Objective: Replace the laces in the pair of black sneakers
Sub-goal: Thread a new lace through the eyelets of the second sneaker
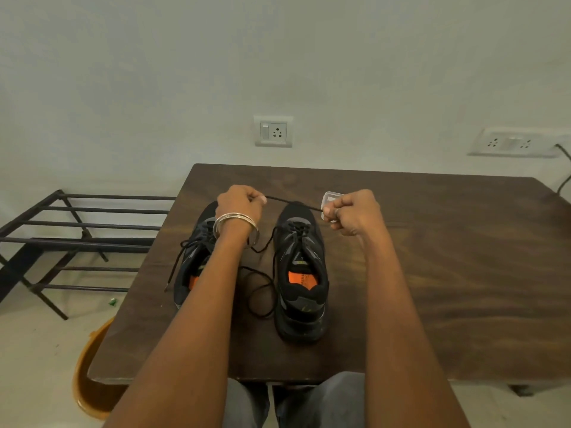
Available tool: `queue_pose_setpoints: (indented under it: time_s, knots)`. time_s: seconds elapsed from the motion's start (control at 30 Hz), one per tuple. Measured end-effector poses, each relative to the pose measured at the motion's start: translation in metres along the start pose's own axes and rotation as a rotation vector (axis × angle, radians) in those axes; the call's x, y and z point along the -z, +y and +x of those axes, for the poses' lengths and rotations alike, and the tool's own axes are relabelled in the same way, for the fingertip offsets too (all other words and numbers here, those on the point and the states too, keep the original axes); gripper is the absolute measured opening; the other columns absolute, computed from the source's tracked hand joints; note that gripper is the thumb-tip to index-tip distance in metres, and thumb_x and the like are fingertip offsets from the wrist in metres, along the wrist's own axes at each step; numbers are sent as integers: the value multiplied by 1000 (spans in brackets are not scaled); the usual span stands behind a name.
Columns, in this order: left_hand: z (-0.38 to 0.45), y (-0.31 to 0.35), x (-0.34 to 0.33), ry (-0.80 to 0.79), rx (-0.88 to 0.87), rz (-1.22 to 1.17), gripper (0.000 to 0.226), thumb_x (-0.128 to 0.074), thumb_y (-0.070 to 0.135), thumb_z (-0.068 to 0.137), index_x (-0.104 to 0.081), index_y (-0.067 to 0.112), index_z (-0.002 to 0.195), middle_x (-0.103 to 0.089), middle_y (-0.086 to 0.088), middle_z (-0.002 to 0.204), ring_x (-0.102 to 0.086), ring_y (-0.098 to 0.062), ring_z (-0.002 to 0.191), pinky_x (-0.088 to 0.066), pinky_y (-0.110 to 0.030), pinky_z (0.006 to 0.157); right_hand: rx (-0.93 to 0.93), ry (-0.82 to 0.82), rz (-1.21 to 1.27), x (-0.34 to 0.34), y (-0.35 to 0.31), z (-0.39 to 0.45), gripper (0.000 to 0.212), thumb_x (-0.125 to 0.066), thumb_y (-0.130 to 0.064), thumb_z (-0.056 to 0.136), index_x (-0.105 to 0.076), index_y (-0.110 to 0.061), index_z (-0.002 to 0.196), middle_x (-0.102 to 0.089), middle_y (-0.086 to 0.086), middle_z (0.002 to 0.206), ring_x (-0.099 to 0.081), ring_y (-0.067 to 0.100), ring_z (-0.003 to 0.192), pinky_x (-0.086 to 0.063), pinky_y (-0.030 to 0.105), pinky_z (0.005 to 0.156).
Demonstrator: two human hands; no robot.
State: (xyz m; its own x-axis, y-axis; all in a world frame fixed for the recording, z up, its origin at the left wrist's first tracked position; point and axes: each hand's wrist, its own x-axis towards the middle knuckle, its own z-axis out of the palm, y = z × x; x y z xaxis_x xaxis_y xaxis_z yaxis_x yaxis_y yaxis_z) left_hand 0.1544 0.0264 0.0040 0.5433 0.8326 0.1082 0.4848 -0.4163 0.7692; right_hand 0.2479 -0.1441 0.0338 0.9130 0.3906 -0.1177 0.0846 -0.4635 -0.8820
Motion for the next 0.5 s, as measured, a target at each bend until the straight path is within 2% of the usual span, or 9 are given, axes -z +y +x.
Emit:
queue_pose_setpoints:
  time_s: [0.07,0.13,0.23,0.3,0.33,0.4,0.5]
  knots:
    - [0,-6,0,-9,47,28,11,-64,20,91,-75,16,92,-70,-5,97,-60,-19,83,-50,-32,80,-17,31,15,1,3,2,14,-57,12,90,-71,10,89,-67,12,79,-56,8,52,-44,11,40]
    - [1,-8,-3,-57,48,67,16,-67,22,88,-73,17,102,-70,-7,105,-63,-24,94,-52,-38,90,-6,13,17,-2,2,2,15,-56,12,91,-70,9,89,-66,12,77,-56,9,53,-45,11,41]
    - [1,2,-7,-181,-108,166,50,-73,30,81,-58,27,129,-56,-3,131,-51,-27,121,-43,-50,101,24,-59,-5,-9,-5,1,10,-61,5,92,-70,4,90,-67,9,71,-56,9,47,-50,15,45]
    - [-2,14,-8,-228,-271,209,65,-76,29,79,-47,33,138,-47,0,141,-43,-24,129,-39,-50,105,22,-94,9,-14,-10,0,5,-62,4,93,-66,5,95,-67,9,70,-57,8,41,-51,18,45]
    - [-4,19,-8,-248,-351,199,65,-76,26,79,-48,34,137,-49,1,139,-44,-22,128,-38,-48,106,16,-105,18,-17,-12,0,5,-62,3,93,-63,3,98,-66,9,69,-56,7,38,-51,19,44]
    - [-7,25,-11,-313,-442,105,48,-76,17,80,-63,30,124,-63,1,123,-56,-17,116,-43,-40,104,11,-121,31,-21,-13,1,9,-62,2,93,-58,-2,99,-66,8,67,-57,10,37,-53,26,47]
    - [-11,26,-15,-353,-423,50,16,-74,13,81,-75,21,95,-72,1,91,-65,-13,87,-52,-35,92,21,-131,34,-22,-11,3,11,-62,0,94,-52,-7,94,-65,8,65,-59,14,39,-53,32,53]
